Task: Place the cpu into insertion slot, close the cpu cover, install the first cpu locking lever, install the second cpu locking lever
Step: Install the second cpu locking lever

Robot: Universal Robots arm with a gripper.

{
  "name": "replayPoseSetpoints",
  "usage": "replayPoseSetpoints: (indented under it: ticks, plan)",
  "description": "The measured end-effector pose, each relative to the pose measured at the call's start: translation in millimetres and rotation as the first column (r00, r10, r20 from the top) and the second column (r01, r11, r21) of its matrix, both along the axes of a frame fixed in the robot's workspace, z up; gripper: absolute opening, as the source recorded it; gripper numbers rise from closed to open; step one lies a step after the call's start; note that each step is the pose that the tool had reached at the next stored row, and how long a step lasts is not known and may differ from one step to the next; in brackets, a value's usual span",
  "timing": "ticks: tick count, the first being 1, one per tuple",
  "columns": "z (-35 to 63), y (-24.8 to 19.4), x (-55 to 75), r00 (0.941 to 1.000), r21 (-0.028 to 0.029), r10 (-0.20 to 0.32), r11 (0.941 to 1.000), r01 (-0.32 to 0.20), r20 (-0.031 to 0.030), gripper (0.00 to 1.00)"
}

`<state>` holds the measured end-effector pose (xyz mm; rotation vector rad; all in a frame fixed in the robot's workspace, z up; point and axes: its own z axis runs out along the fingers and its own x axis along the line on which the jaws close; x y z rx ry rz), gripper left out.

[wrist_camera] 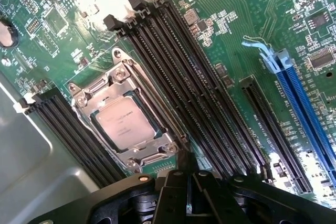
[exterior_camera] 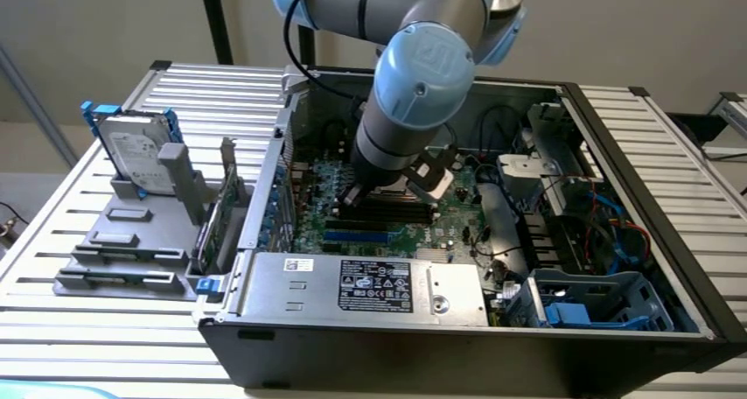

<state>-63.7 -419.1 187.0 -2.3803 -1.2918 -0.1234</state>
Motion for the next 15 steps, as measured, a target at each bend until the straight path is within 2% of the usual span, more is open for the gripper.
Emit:
replayPoseSetpoints:
  ticks: [4, 6, 11, 15]
  plan:
    - [0.0, 0.3, -0.1, 1.0000, -0.0163, 0.000, 0.9999, 0.000, 0.0000, 0.11]
    - [0.4, 0.3, -0.1, 1.0000, -0.0225, -0.001, 0.9997, 0.000, 0.0000, 0.11]
    - [7.2, 0.3, -0.4, 1.0000, -0.0267, -0.001, 0.9996, 0.001, -0.0009, 0.11]
    - [12.3, 0.3, -1.8, 1.0000, -0.0270, -0.001, 0.9996, 0.001, -0.0009, 0.11]
